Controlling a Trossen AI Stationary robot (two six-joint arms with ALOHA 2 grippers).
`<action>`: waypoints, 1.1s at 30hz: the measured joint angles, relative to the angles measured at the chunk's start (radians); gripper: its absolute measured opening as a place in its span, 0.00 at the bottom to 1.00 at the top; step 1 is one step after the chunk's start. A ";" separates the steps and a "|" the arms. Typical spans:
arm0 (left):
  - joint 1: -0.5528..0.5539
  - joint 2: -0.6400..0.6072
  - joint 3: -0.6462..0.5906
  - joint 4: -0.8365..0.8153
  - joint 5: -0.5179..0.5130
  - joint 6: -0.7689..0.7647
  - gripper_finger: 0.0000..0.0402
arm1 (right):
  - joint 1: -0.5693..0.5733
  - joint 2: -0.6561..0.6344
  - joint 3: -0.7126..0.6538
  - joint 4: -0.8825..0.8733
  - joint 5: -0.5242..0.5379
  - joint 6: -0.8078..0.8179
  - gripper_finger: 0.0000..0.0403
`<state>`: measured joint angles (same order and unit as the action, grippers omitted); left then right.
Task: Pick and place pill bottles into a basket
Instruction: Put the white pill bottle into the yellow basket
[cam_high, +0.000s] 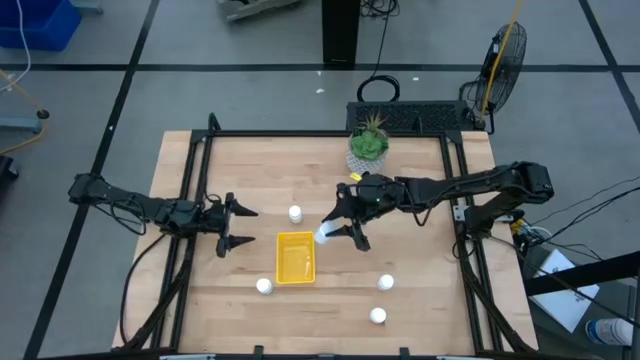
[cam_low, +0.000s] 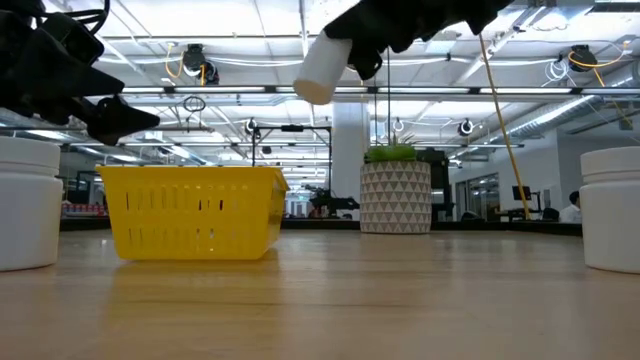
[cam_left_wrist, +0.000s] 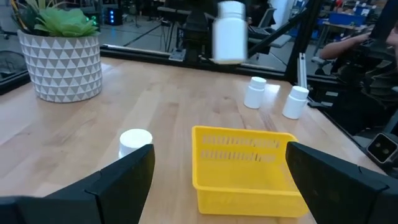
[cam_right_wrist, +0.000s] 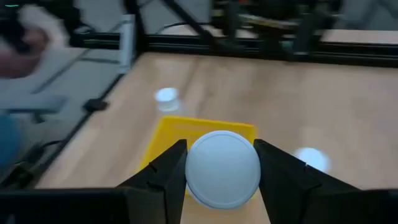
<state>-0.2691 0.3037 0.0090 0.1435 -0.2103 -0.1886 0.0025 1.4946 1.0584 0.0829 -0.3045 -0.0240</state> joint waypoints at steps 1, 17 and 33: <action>0.000 0.009 0.000 0.008 0.000 0.000 0.91 | 0.001 0.011 0.000 0.024 -0.019 0.002 0.38; 0.000 0.070 0.000 0.049 0.001 -0.001 0.91 | -0.005 0.196 0.174 -0.106 -0.040 -0.078 0.39; 0.000 0.070 0.001 0.042 0.001 -0.004 0.91 | -0.043 0.346 0.336 -0.207 -0.042 -0.153 0.38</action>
<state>-0.2691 0.3733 0.0097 0.1852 -0.2089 -0.1921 -0.0402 1.8407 1.3948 -0.1246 -0.3462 -0.1768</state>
